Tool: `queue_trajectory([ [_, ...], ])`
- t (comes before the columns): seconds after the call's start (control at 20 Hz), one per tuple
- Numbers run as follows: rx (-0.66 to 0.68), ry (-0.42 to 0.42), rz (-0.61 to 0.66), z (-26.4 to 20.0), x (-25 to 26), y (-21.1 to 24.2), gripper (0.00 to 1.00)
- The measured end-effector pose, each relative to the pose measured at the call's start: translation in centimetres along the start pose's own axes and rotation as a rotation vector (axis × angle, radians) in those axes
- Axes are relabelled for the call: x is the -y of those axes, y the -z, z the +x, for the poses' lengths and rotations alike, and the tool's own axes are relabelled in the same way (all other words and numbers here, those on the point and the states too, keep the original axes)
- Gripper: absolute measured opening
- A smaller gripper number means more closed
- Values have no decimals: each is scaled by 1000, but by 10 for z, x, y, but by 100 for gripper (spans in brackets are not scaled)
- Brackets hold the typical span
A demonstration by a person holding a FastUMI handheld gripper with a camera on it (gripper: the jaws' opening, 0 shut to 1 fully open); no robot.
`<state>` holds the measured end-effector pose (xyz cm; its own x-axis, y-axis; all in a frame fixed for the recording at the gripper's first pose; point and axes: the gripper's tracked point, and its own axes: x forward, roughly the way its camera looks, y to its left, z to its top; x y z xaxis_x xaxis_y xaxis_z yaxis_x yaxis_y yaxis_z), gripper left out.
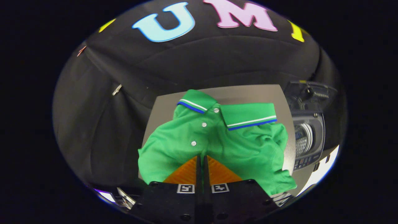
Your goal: Put the clothes into the washing machine and then close the washing machine lid.
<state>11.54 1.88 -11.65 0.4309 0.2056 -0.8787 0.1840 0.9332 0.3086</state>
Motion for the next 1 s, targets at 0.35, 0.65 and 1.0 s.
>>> queue_trajectory([
  [0.35, -77, 141, 31, 31, 9, 13, 98],
  [0.65, -16, 271, -87, 49, 13, -9, 53],
  [1.0, 6, 49, -96, 32, -1, -21, 5],
])
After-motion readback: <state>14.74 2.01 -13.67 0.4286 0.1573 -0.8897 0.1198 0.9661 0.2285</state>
